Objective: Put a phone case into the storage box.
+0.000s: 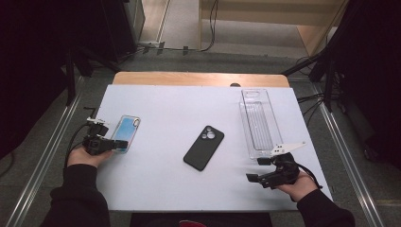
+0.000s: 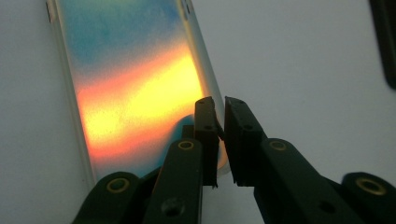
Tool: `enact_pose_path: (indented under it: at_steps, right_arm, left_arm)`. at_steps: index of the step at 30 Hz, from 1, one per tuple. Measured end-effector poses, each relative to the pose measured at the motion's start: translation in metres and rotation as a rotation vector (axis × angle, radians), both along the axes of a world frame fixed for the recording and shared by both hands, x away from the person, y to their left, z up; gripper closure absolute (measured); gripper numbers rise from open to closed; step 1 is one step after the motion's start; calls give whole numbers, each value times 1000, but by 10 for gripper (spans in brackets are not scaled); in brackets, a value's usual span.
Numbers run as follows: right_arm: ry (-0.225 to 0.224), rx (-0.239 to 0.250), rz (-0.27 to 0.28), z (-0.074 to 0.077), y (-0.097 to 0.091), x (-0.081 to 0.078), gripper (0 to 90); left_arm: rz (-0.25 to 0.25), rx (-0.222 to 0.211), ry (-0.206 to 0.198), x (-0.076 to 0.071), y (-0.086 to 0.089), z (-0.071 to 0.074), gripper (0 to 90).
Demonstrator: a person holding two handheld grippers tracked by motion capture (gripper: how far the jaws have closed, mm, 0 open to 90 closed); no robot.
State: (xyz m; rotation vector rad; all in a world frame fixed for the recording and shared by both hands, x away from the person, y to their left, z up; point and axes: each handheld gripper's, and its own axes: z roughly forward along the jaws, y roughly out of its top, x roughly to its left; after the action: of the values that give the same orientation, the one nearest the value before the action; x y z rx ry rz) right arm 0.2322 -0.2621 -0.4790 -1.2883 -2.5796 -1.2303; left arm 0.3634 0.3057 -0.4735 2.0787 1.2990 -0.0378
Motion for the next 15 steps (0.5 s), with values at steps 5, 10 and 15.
enact_pose_path:
  at_steps: [5, 10, 15]
  right_arm:
    - [-1, 2, -6, 0, 0, 0, 131]
    - [-4, -2, -5, 0, 0, 0, 131]
    - [-3, -5, -9, 0, 0, 0, 131]
  left_arm:
    - [-20, -88, -65, -12, -5, 15, 663]
    - [-37, -146, -93, -28, -13, 21, 581]
    - [-77, -205, -141, -45, -22, 21, 504]
